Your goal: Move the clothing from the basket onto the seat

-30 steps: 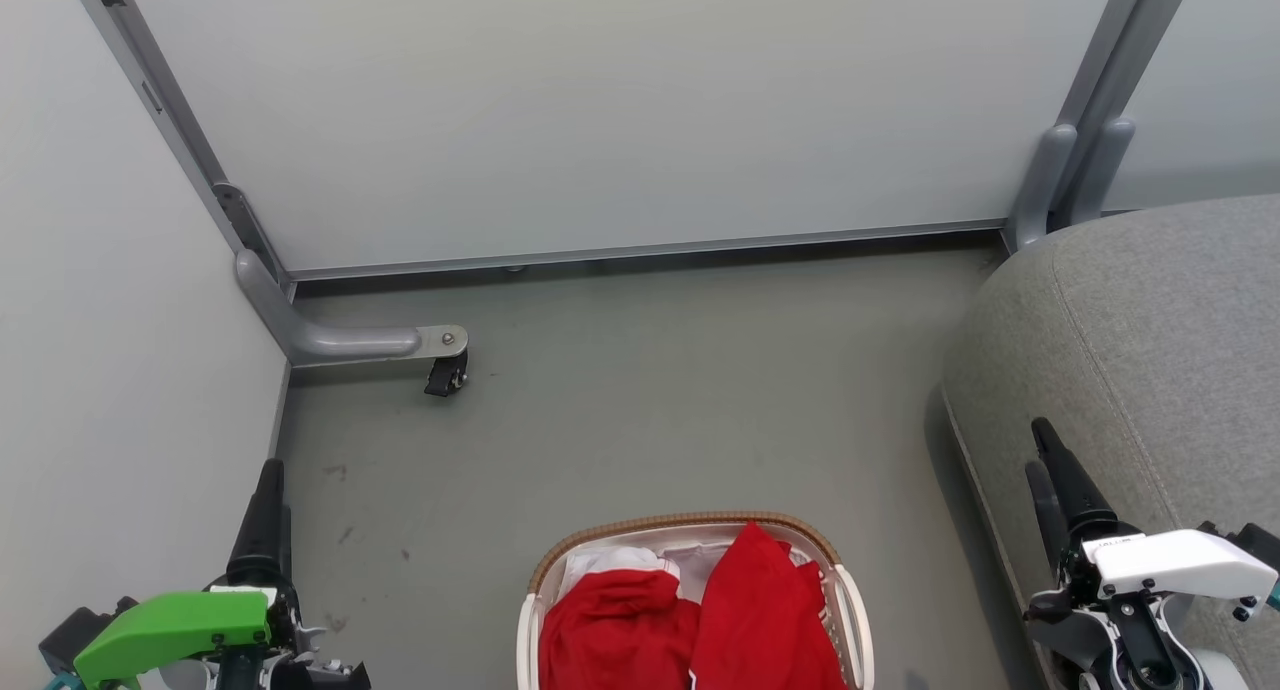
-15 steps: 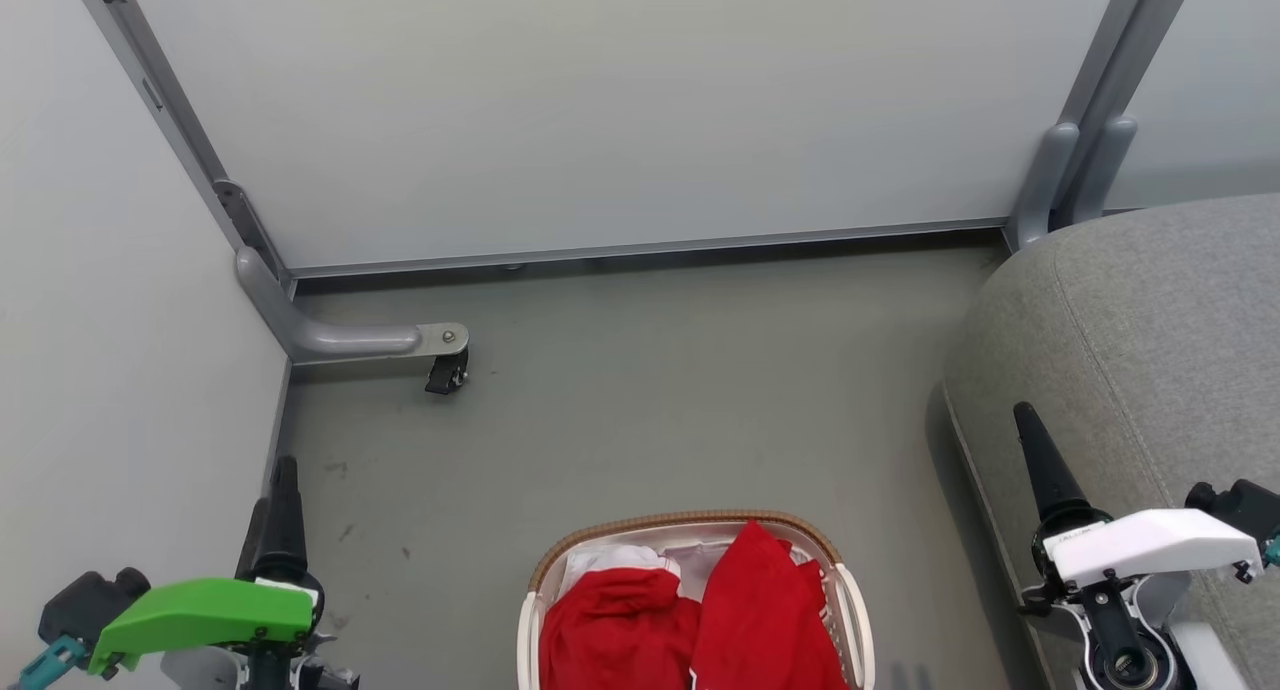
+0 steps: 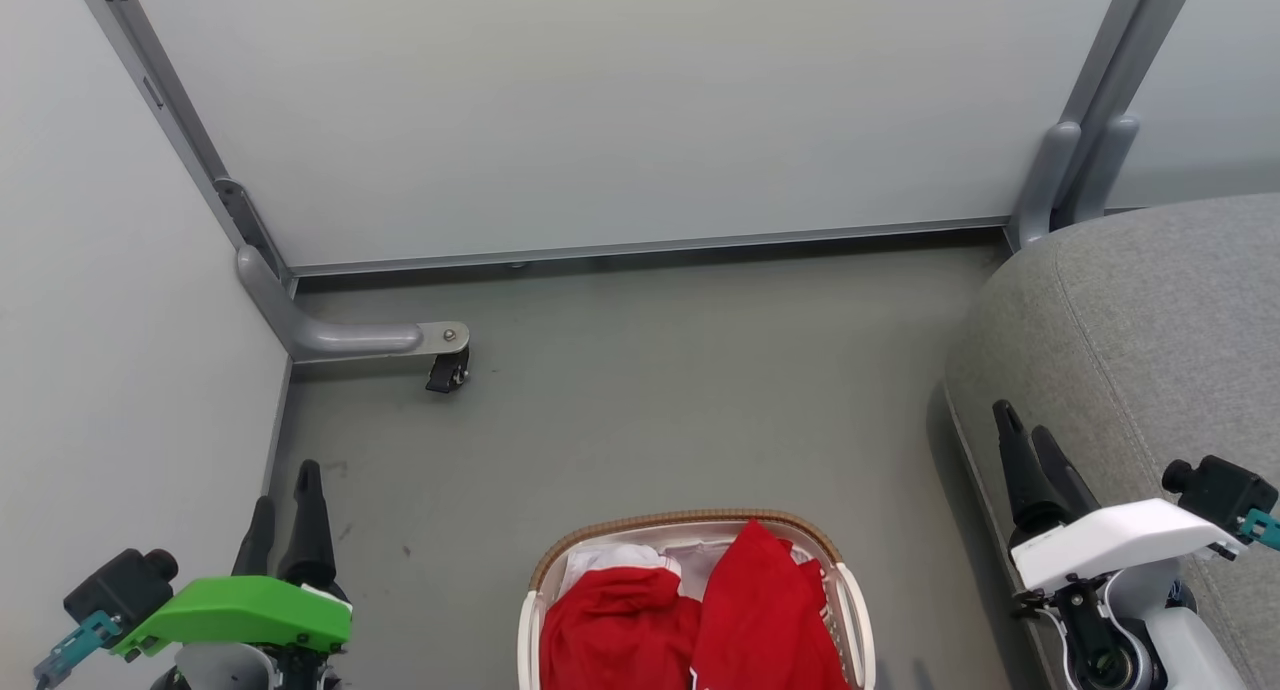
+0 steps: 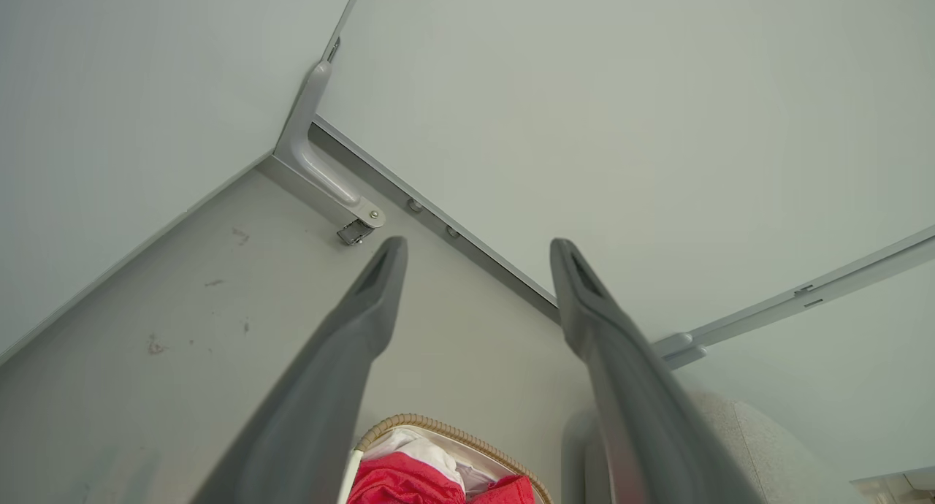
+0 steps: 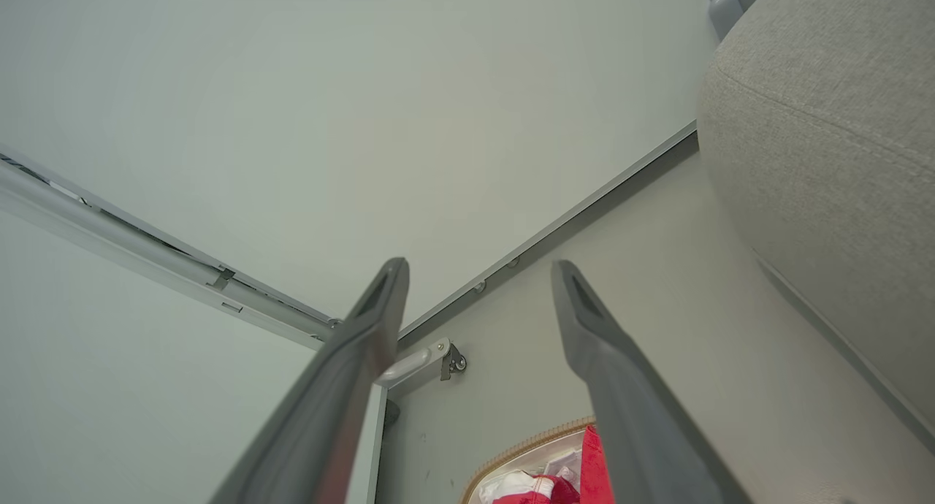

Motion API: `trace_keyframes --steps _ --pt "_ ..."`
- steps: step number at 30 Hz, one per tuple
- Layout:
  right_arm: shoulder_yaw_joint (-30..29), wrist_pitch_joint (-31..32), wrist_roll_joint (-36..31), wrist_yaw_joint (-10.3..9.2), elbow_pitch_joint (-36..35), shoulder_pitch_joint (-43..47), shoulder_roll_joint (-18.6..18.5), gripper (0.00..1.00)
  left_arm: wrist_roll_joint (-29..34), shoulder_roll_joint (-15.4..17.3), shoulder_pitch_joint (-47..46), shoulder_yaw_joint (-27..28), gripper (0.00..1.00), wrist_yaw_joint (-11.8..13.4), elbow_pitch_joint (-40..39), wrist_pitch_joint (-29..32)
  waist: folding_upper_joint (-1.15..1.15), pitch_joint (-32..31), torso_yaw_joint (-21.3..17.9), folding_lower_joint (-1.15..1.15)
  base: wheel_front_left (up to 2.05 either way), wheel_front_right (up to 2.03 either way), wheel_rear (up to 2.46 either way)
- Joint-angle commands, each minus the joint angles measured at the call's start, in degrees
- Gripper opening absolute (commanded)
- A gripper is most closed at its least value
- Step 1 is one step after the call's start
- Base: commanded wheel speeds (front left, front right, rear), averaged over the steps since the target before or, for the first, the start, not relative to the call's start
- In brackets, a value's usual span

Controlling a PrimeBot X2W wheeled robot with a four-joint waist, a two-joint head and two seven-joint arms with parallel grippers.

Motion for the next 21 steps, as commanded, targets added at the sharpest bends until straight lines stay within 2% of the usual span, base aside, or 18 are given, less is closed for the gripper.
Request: trace_keyframes --steps 1,21 --pt "0.3 -0.6 -2.3 0.02 -0.3 -1.4 -0.7 1.0 2.4 1.0 -1.4 -0.6 1.0 0.3 -0.2 -0.6 0.0 0.0 0.0 0.0 0.0 0.0 0.0" --pt "2.9 -4.1 -18.6 0.03 1.4 -2.1 -1.3 1.0 16.4 2.7 -1.5 -4.5 1.0 1.1 1.5 -4.0 0.0 0.2 -0.2 0.0 0.0 0.0 0.0"
